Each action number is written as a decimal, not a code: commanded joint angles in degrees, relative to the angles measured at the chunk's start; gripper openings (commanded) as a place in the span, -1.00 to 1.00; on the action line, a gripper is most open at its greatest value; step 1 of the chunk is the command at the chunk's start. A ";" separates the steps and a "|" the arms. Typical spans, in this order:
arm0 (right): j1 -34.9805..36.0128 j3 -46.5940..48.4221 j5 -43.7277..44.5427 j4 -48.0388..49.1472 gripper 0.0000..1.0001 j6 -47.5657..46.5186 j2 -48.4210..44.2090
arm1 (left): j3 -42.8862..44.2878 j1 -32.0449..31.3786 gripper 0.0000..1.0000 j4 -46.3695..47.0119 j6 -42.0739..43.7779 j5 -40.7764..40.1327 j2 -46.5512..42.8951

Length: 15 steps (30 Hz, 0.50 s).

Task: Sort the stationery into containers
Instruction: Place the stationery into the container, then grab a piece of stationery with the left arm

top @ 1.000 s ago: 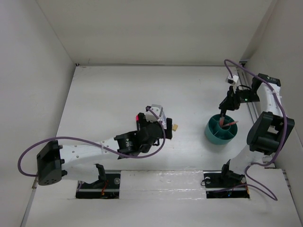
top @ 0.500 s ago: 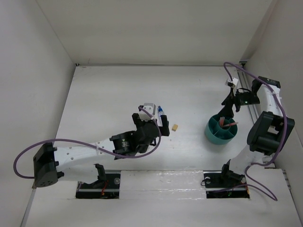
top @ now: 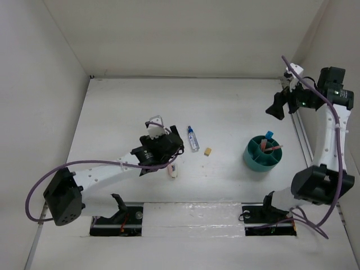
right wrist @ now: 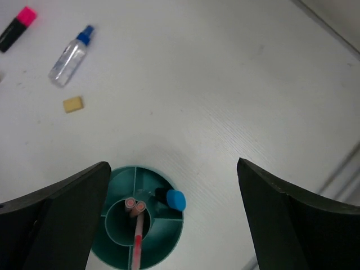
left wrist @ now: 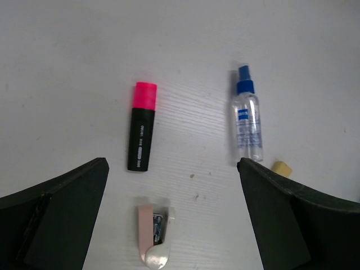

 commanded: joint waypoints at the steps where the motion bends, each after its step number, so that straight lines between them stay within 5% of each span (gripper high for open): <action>1: 5.99 1.23 16.93 18.38 1.00 25.65 -8.88 | 2.41 2.54 1.00 -5.25 -6.61 1.41 1.88; 5: 17.41 0.42 37.79 25.73 1.00 32.73 -17.67 | 2.94 5.08 1.00 -7.27 -8.72 2.46 6.80; 10: 17.97 5.35 26.42 18.98 1.00 33.44 -16.19 | 3.56 9.31 1.00 -3.77 -4.16 7.55 13.93; 15: 15.77 -4.48 19.46 24.93 1.00 33.44 -17.07 | 8.03 10.63 1.00 -6.04 -1.26 10.11 19.90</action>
